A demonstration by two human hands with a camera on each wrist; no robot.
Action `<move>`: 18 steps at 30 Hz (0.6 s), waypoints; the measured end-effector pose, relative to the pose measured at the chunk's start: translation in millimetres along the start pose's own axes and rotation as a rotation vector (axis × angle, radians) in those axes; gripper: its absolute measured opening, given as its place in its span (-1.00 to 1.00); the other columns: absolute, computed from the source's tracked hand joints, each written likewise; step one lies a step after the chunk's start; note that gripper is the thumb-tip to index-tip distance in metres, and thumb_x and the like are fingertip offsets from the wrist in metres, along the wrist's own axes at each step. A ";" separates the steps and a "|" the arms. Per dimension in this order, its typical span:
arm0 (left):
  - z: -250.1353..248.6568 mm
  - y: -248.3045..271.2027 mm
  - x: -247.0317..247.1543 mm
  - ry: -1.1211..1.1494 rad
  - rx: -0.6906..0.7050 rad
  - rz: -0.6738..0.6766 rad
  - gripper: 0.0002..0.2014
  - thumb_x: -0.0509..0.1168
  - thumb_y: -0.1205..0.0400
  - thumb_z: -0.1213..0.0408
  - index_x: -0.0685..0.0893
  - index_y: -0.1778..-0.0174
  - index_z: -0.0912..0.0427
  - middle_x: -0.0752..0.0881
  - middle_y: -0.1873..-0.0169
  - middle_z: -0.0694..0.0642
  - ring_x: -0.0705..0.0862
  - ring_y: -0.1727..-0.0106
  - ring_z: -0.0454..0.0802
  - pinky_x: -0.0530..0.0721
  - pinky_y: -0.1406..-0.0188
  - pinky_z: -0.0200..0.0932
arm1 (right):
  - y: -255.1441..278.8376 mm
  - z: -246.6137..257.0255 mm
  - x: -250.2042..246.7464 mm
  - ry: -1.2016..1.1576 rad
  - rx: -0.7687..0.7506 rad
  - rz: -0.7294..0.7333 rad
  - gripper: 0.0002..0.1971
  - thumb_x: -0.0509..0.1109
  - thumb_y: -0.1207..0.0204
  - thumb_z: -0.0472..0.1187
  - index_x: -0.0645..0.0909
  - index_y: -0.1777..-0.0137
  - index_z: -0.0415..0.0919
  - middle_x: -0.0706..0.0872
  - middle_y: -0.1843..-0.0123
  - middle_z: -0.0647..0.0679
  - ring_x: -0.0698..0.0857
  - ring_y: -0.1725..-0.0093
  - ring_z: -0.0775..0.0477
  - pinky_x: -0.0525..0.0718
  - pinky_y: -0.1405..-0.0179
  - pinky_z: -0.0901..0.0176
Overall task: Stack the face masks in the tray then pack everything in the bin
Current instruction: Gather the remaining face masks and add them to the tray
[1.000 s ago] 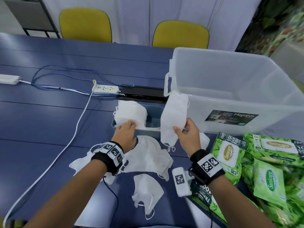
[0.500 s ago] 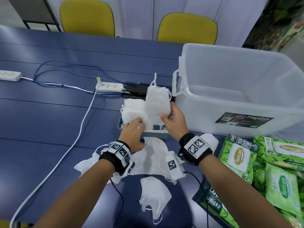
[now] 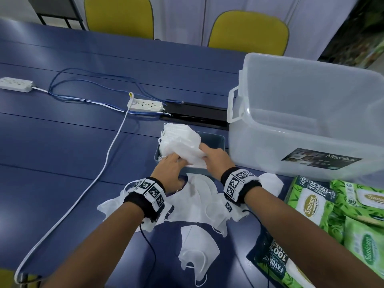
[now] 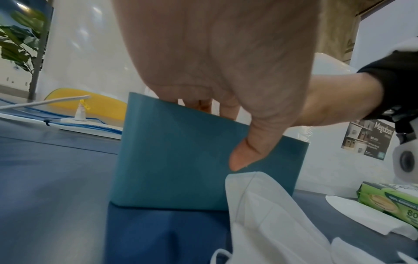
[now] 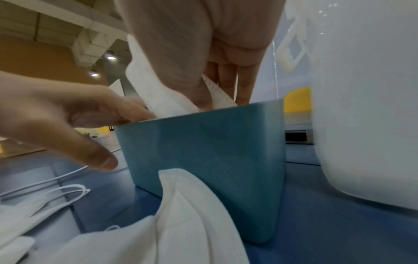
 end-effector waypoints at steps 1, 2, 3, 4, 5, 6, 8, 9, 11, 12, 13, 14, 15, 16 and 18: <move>-0.1 -0.2 -1.1 0.004 0.003 0.005 -0.48 0.26 -0.42 0.13 0.59 -0.33 0.15 0.53 -0.18 0.20 0.49 -0.25 0.18 0.42 -0.25 -0.06 | 0.3 1.7 -1.2 0.083 -0.012 0.037 -0.60 0.20 -0.55 -0.40 0.38 -0.39 -0.17 0.71 -0.02 -0.31 0.68 0.01 -0.37 0.63 0.12 0.00; 0.7 -0.4 -1.5 0.011 0.013 0.009 -0.49 0.31 -0.45 0.19 0.58 -0.37 0.12 0.52 -0.20 0.20 0.48 -0.26 0.17 0.43 -0.24 -0.05 | 0.2 4.2 -2.6 0.150 -0.023 0.067 -0.57 0.20 -0.54 -0.42 0.35 -0.40 -0.18 0.70 -0.02 -0.30 0.68 0.01 -0.37 0.60 0.15 -0.01; 2.0 -0.2 -2.3 0.016 0.025 0.007 -0.47 0.33 -0.44 0.24 0.58 -0.39 0.09 0.53 -0.22 0.20 0.49 -0.26 0.18 0.46 -0.23 -0.04 | 0.0 7.4 -3.6 0.201 -0.033 0.094 -0.55 0.20 -0.53 -0.43 0.32 -0.42 -0.20 0.69 -0.02 -0.30 0.68 0.01 -0.36 0.56 0.18 -0.01; 5.0 0.2 -3.3 0.019 0.033 -0.005 -0.47 0.34 -0.43 0.27 0.60 -0.39 0.07 0.55 -0.22 0.22 0.51 -0.25 0.20 0.49 -0.21 -0.02 | -0.9 11.0 -3.6 0.245 -0.048 0.119 -0.54 0.19 -0.53 -0.44 0.30 -0.43 -0.22 0.68 -0.03 -0.30 0.68 0.00 -0.35 0.53 0.20 -0.01; 8.3 1.1 -5.1 0.022 0.034 -0.022 -0.48 0.34 -0.42 0.27 0.62 -0.37 0.07 0.58 -0.21 0.24 0.54 -0.23 0.23 0.52 -0.20 0.00 | -1.8 14.9 -3.0 0.292 -0.067 0.140 -0.54 0.19 -0.53 -0.45 0.29 -0.43 -0.23 0.68 -0.04 -0.29 0.68 0.00 -0.35 0.53 0.20 -0.02; 12.9 1.9 -7.5 0.031 0.017 -0.035 -0.50 0.33 -0.42 0.26 0.65 -0.33 0.08 0.63 -0.19 0.25 0.58 -0.20 0.25 0.55 -0.19 0.00 | -2.8 18.4 -1.1 0.337 -0.088 0.163 -0.53 0.19 -0.53 -0.46 0.28 -0.43 -0.24 0.68 -0.03 -0.28 0.68 0.02 -0.34 0.54 0.20 -0.05; 23.2 3.2 -14.7 0.083 -0.072 -0.067 -0.58 0.31 -0.44 0.26 0.70 -0.24 0.14 0.70 -0.13 0.21 0.63 -0.17 0.22 0.59 -0.19 -0.01 | -4.6 24.5 3.0 0.412 -0.119 0.200 -0.54 0.20 -0.51 -0.50 0.28 -0.40 -0.26 0.62 0.14 -0.22 0.64 0.13 -0.30 0.56 0.23 -0.07; 27.0 4.5 -18.3 0.113 -0.118 -0.100 -0.65 0.29 -0.44 0.26 0.73 -0.15 0.19 0.72 -0.07 0.20 0.64 -0.13 0.22 0.59 -0.16 0.00 | -5.6 27.4 4.3 0.444 -0.127 0.216 -0.54 0.20 -0.50 -0.53 0.29 -0.38 -0.28 0.52 0.27 -0.15 0.58 0.20 -0.26 0.52 0.28 -0.04; 31.9 7.4 -26.4 0.131 -0.174 -0.247 -0.77 0.26 -0.39 0.23 0.70 0.16 0.26 0.72 0.16 0.22 0.63 0.04 0.27 0.60 0.04 0.03 | -7.8 34.5 5.0 0.507 -0.138 0.240 -0.55 0.21 -0.47 -0.56 0.30 -0.34 -0.30 0.29 0.40 -0.05 0.48 0.26 -0.20 0.43 0.31 0.02; 34.7 9.1 -30.1 0.127 -0.192 -0.343 -0.85 0.29 -0.37 0.25 0.62 0.27 0.27 0.67 0.26 0.22 0.60 0.13 0.28 0.56 0.17 0.02 | -8.7 38.6 4.8 0.532 -0.142 0.254 -0.56 0.22 -0.47 -0.57 0.31 -0.32 -0.31 0.25 0.41 -0.04 0.47 0.26 -0.19 0.41 0.31 0.04; 37.7 11.3 -33.8 0.131 -0.196 -0.436 -0.87 0.35 -0.35 0.30 0.55 0.30 0.27 0.61 0.30 0.22 0.56 0.19 0.26 0.51 0.24 0.01 | -9.6 42.6 4.5 0.548 -0.144 0.266 -0.57 0.23 -0.47 -0.58 0.32 -0.31 -0.33 0.26 0.40 -0.04 0.48 0.25 -0.18 0.41 0.31 0.05; 39.8 13.4 -36.8 0.133 -0.177 -0.507 -0.81 0.40 -0.33 0.38 0.51 0.27 0.27 0.58 0.29 0.22 0.53 0.20 0.24 0.48 0.26 0.00 | -10.8 46.0 4.5 0.556 -0.142 0.276 -0.58 0.24 -0.47 -0.57 0.33 -0.31 -0.35 0.34 0.38 -0.06 0.52 0.23 -0.19 0.42 0.30 0.06; 39.7 14.5 -39.1 0.127 -0.125 -0.539 -0.76 0.42 -0.31 0.44 0.52 0.20 0.28 0.56 0.23 0.22 0.51 0.19 0.22 0.49 0.25 0.00 | -11.6 48.9 4.2 0.556 -0.135 0.285 -0.60 0.25 -0.47 -0.57 0.34 -0.30 -0.36 0.48 0.29 -0.09 0.59 0.17 -0.22 0.43 0.28 0.07; 37.9 15.1 -40.6 0.108 -0.047 -0.539 -0.72 0.43 -0.30 0.48 0.55 0.12 0.29 0.56 0.18 0.21 0.52 0.16 0.20 0.53 0.22 0.00 | -11.7 51.7 3.6 0.550 -0.125 0.291 -0.62 0.24 -0.49 -0.56 0.35 -0.29 -0.36 0.61 0.14 -0.14 0.66 0.08 -0.25 0.44 0.27 0.07; 31.5 15.9 -37.4 0.027 0.136 -0.500 -0.69 0.43 -0.32 0.51 0.63 0.03 0.27 0.58 0.13 0.19 0.53 0.13 0.16 0.60 0.22 -0.03 | -9.8 55.4 1.0 0.534 -0.118 0.277 -0.66 0.23 -0.52 -0.52 0.37 -0.28 -0.36 0.67 -0.10 -0.21 0.70 -0.05 -0.27 0.43 0.26 0.06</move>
Point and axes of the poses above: each hand's wrist, its own y-axis away from the middle knuckle, its own x-axis out of the palm, z = x × y, the point moved 3 cm from there along -y, towards the middle knuckle
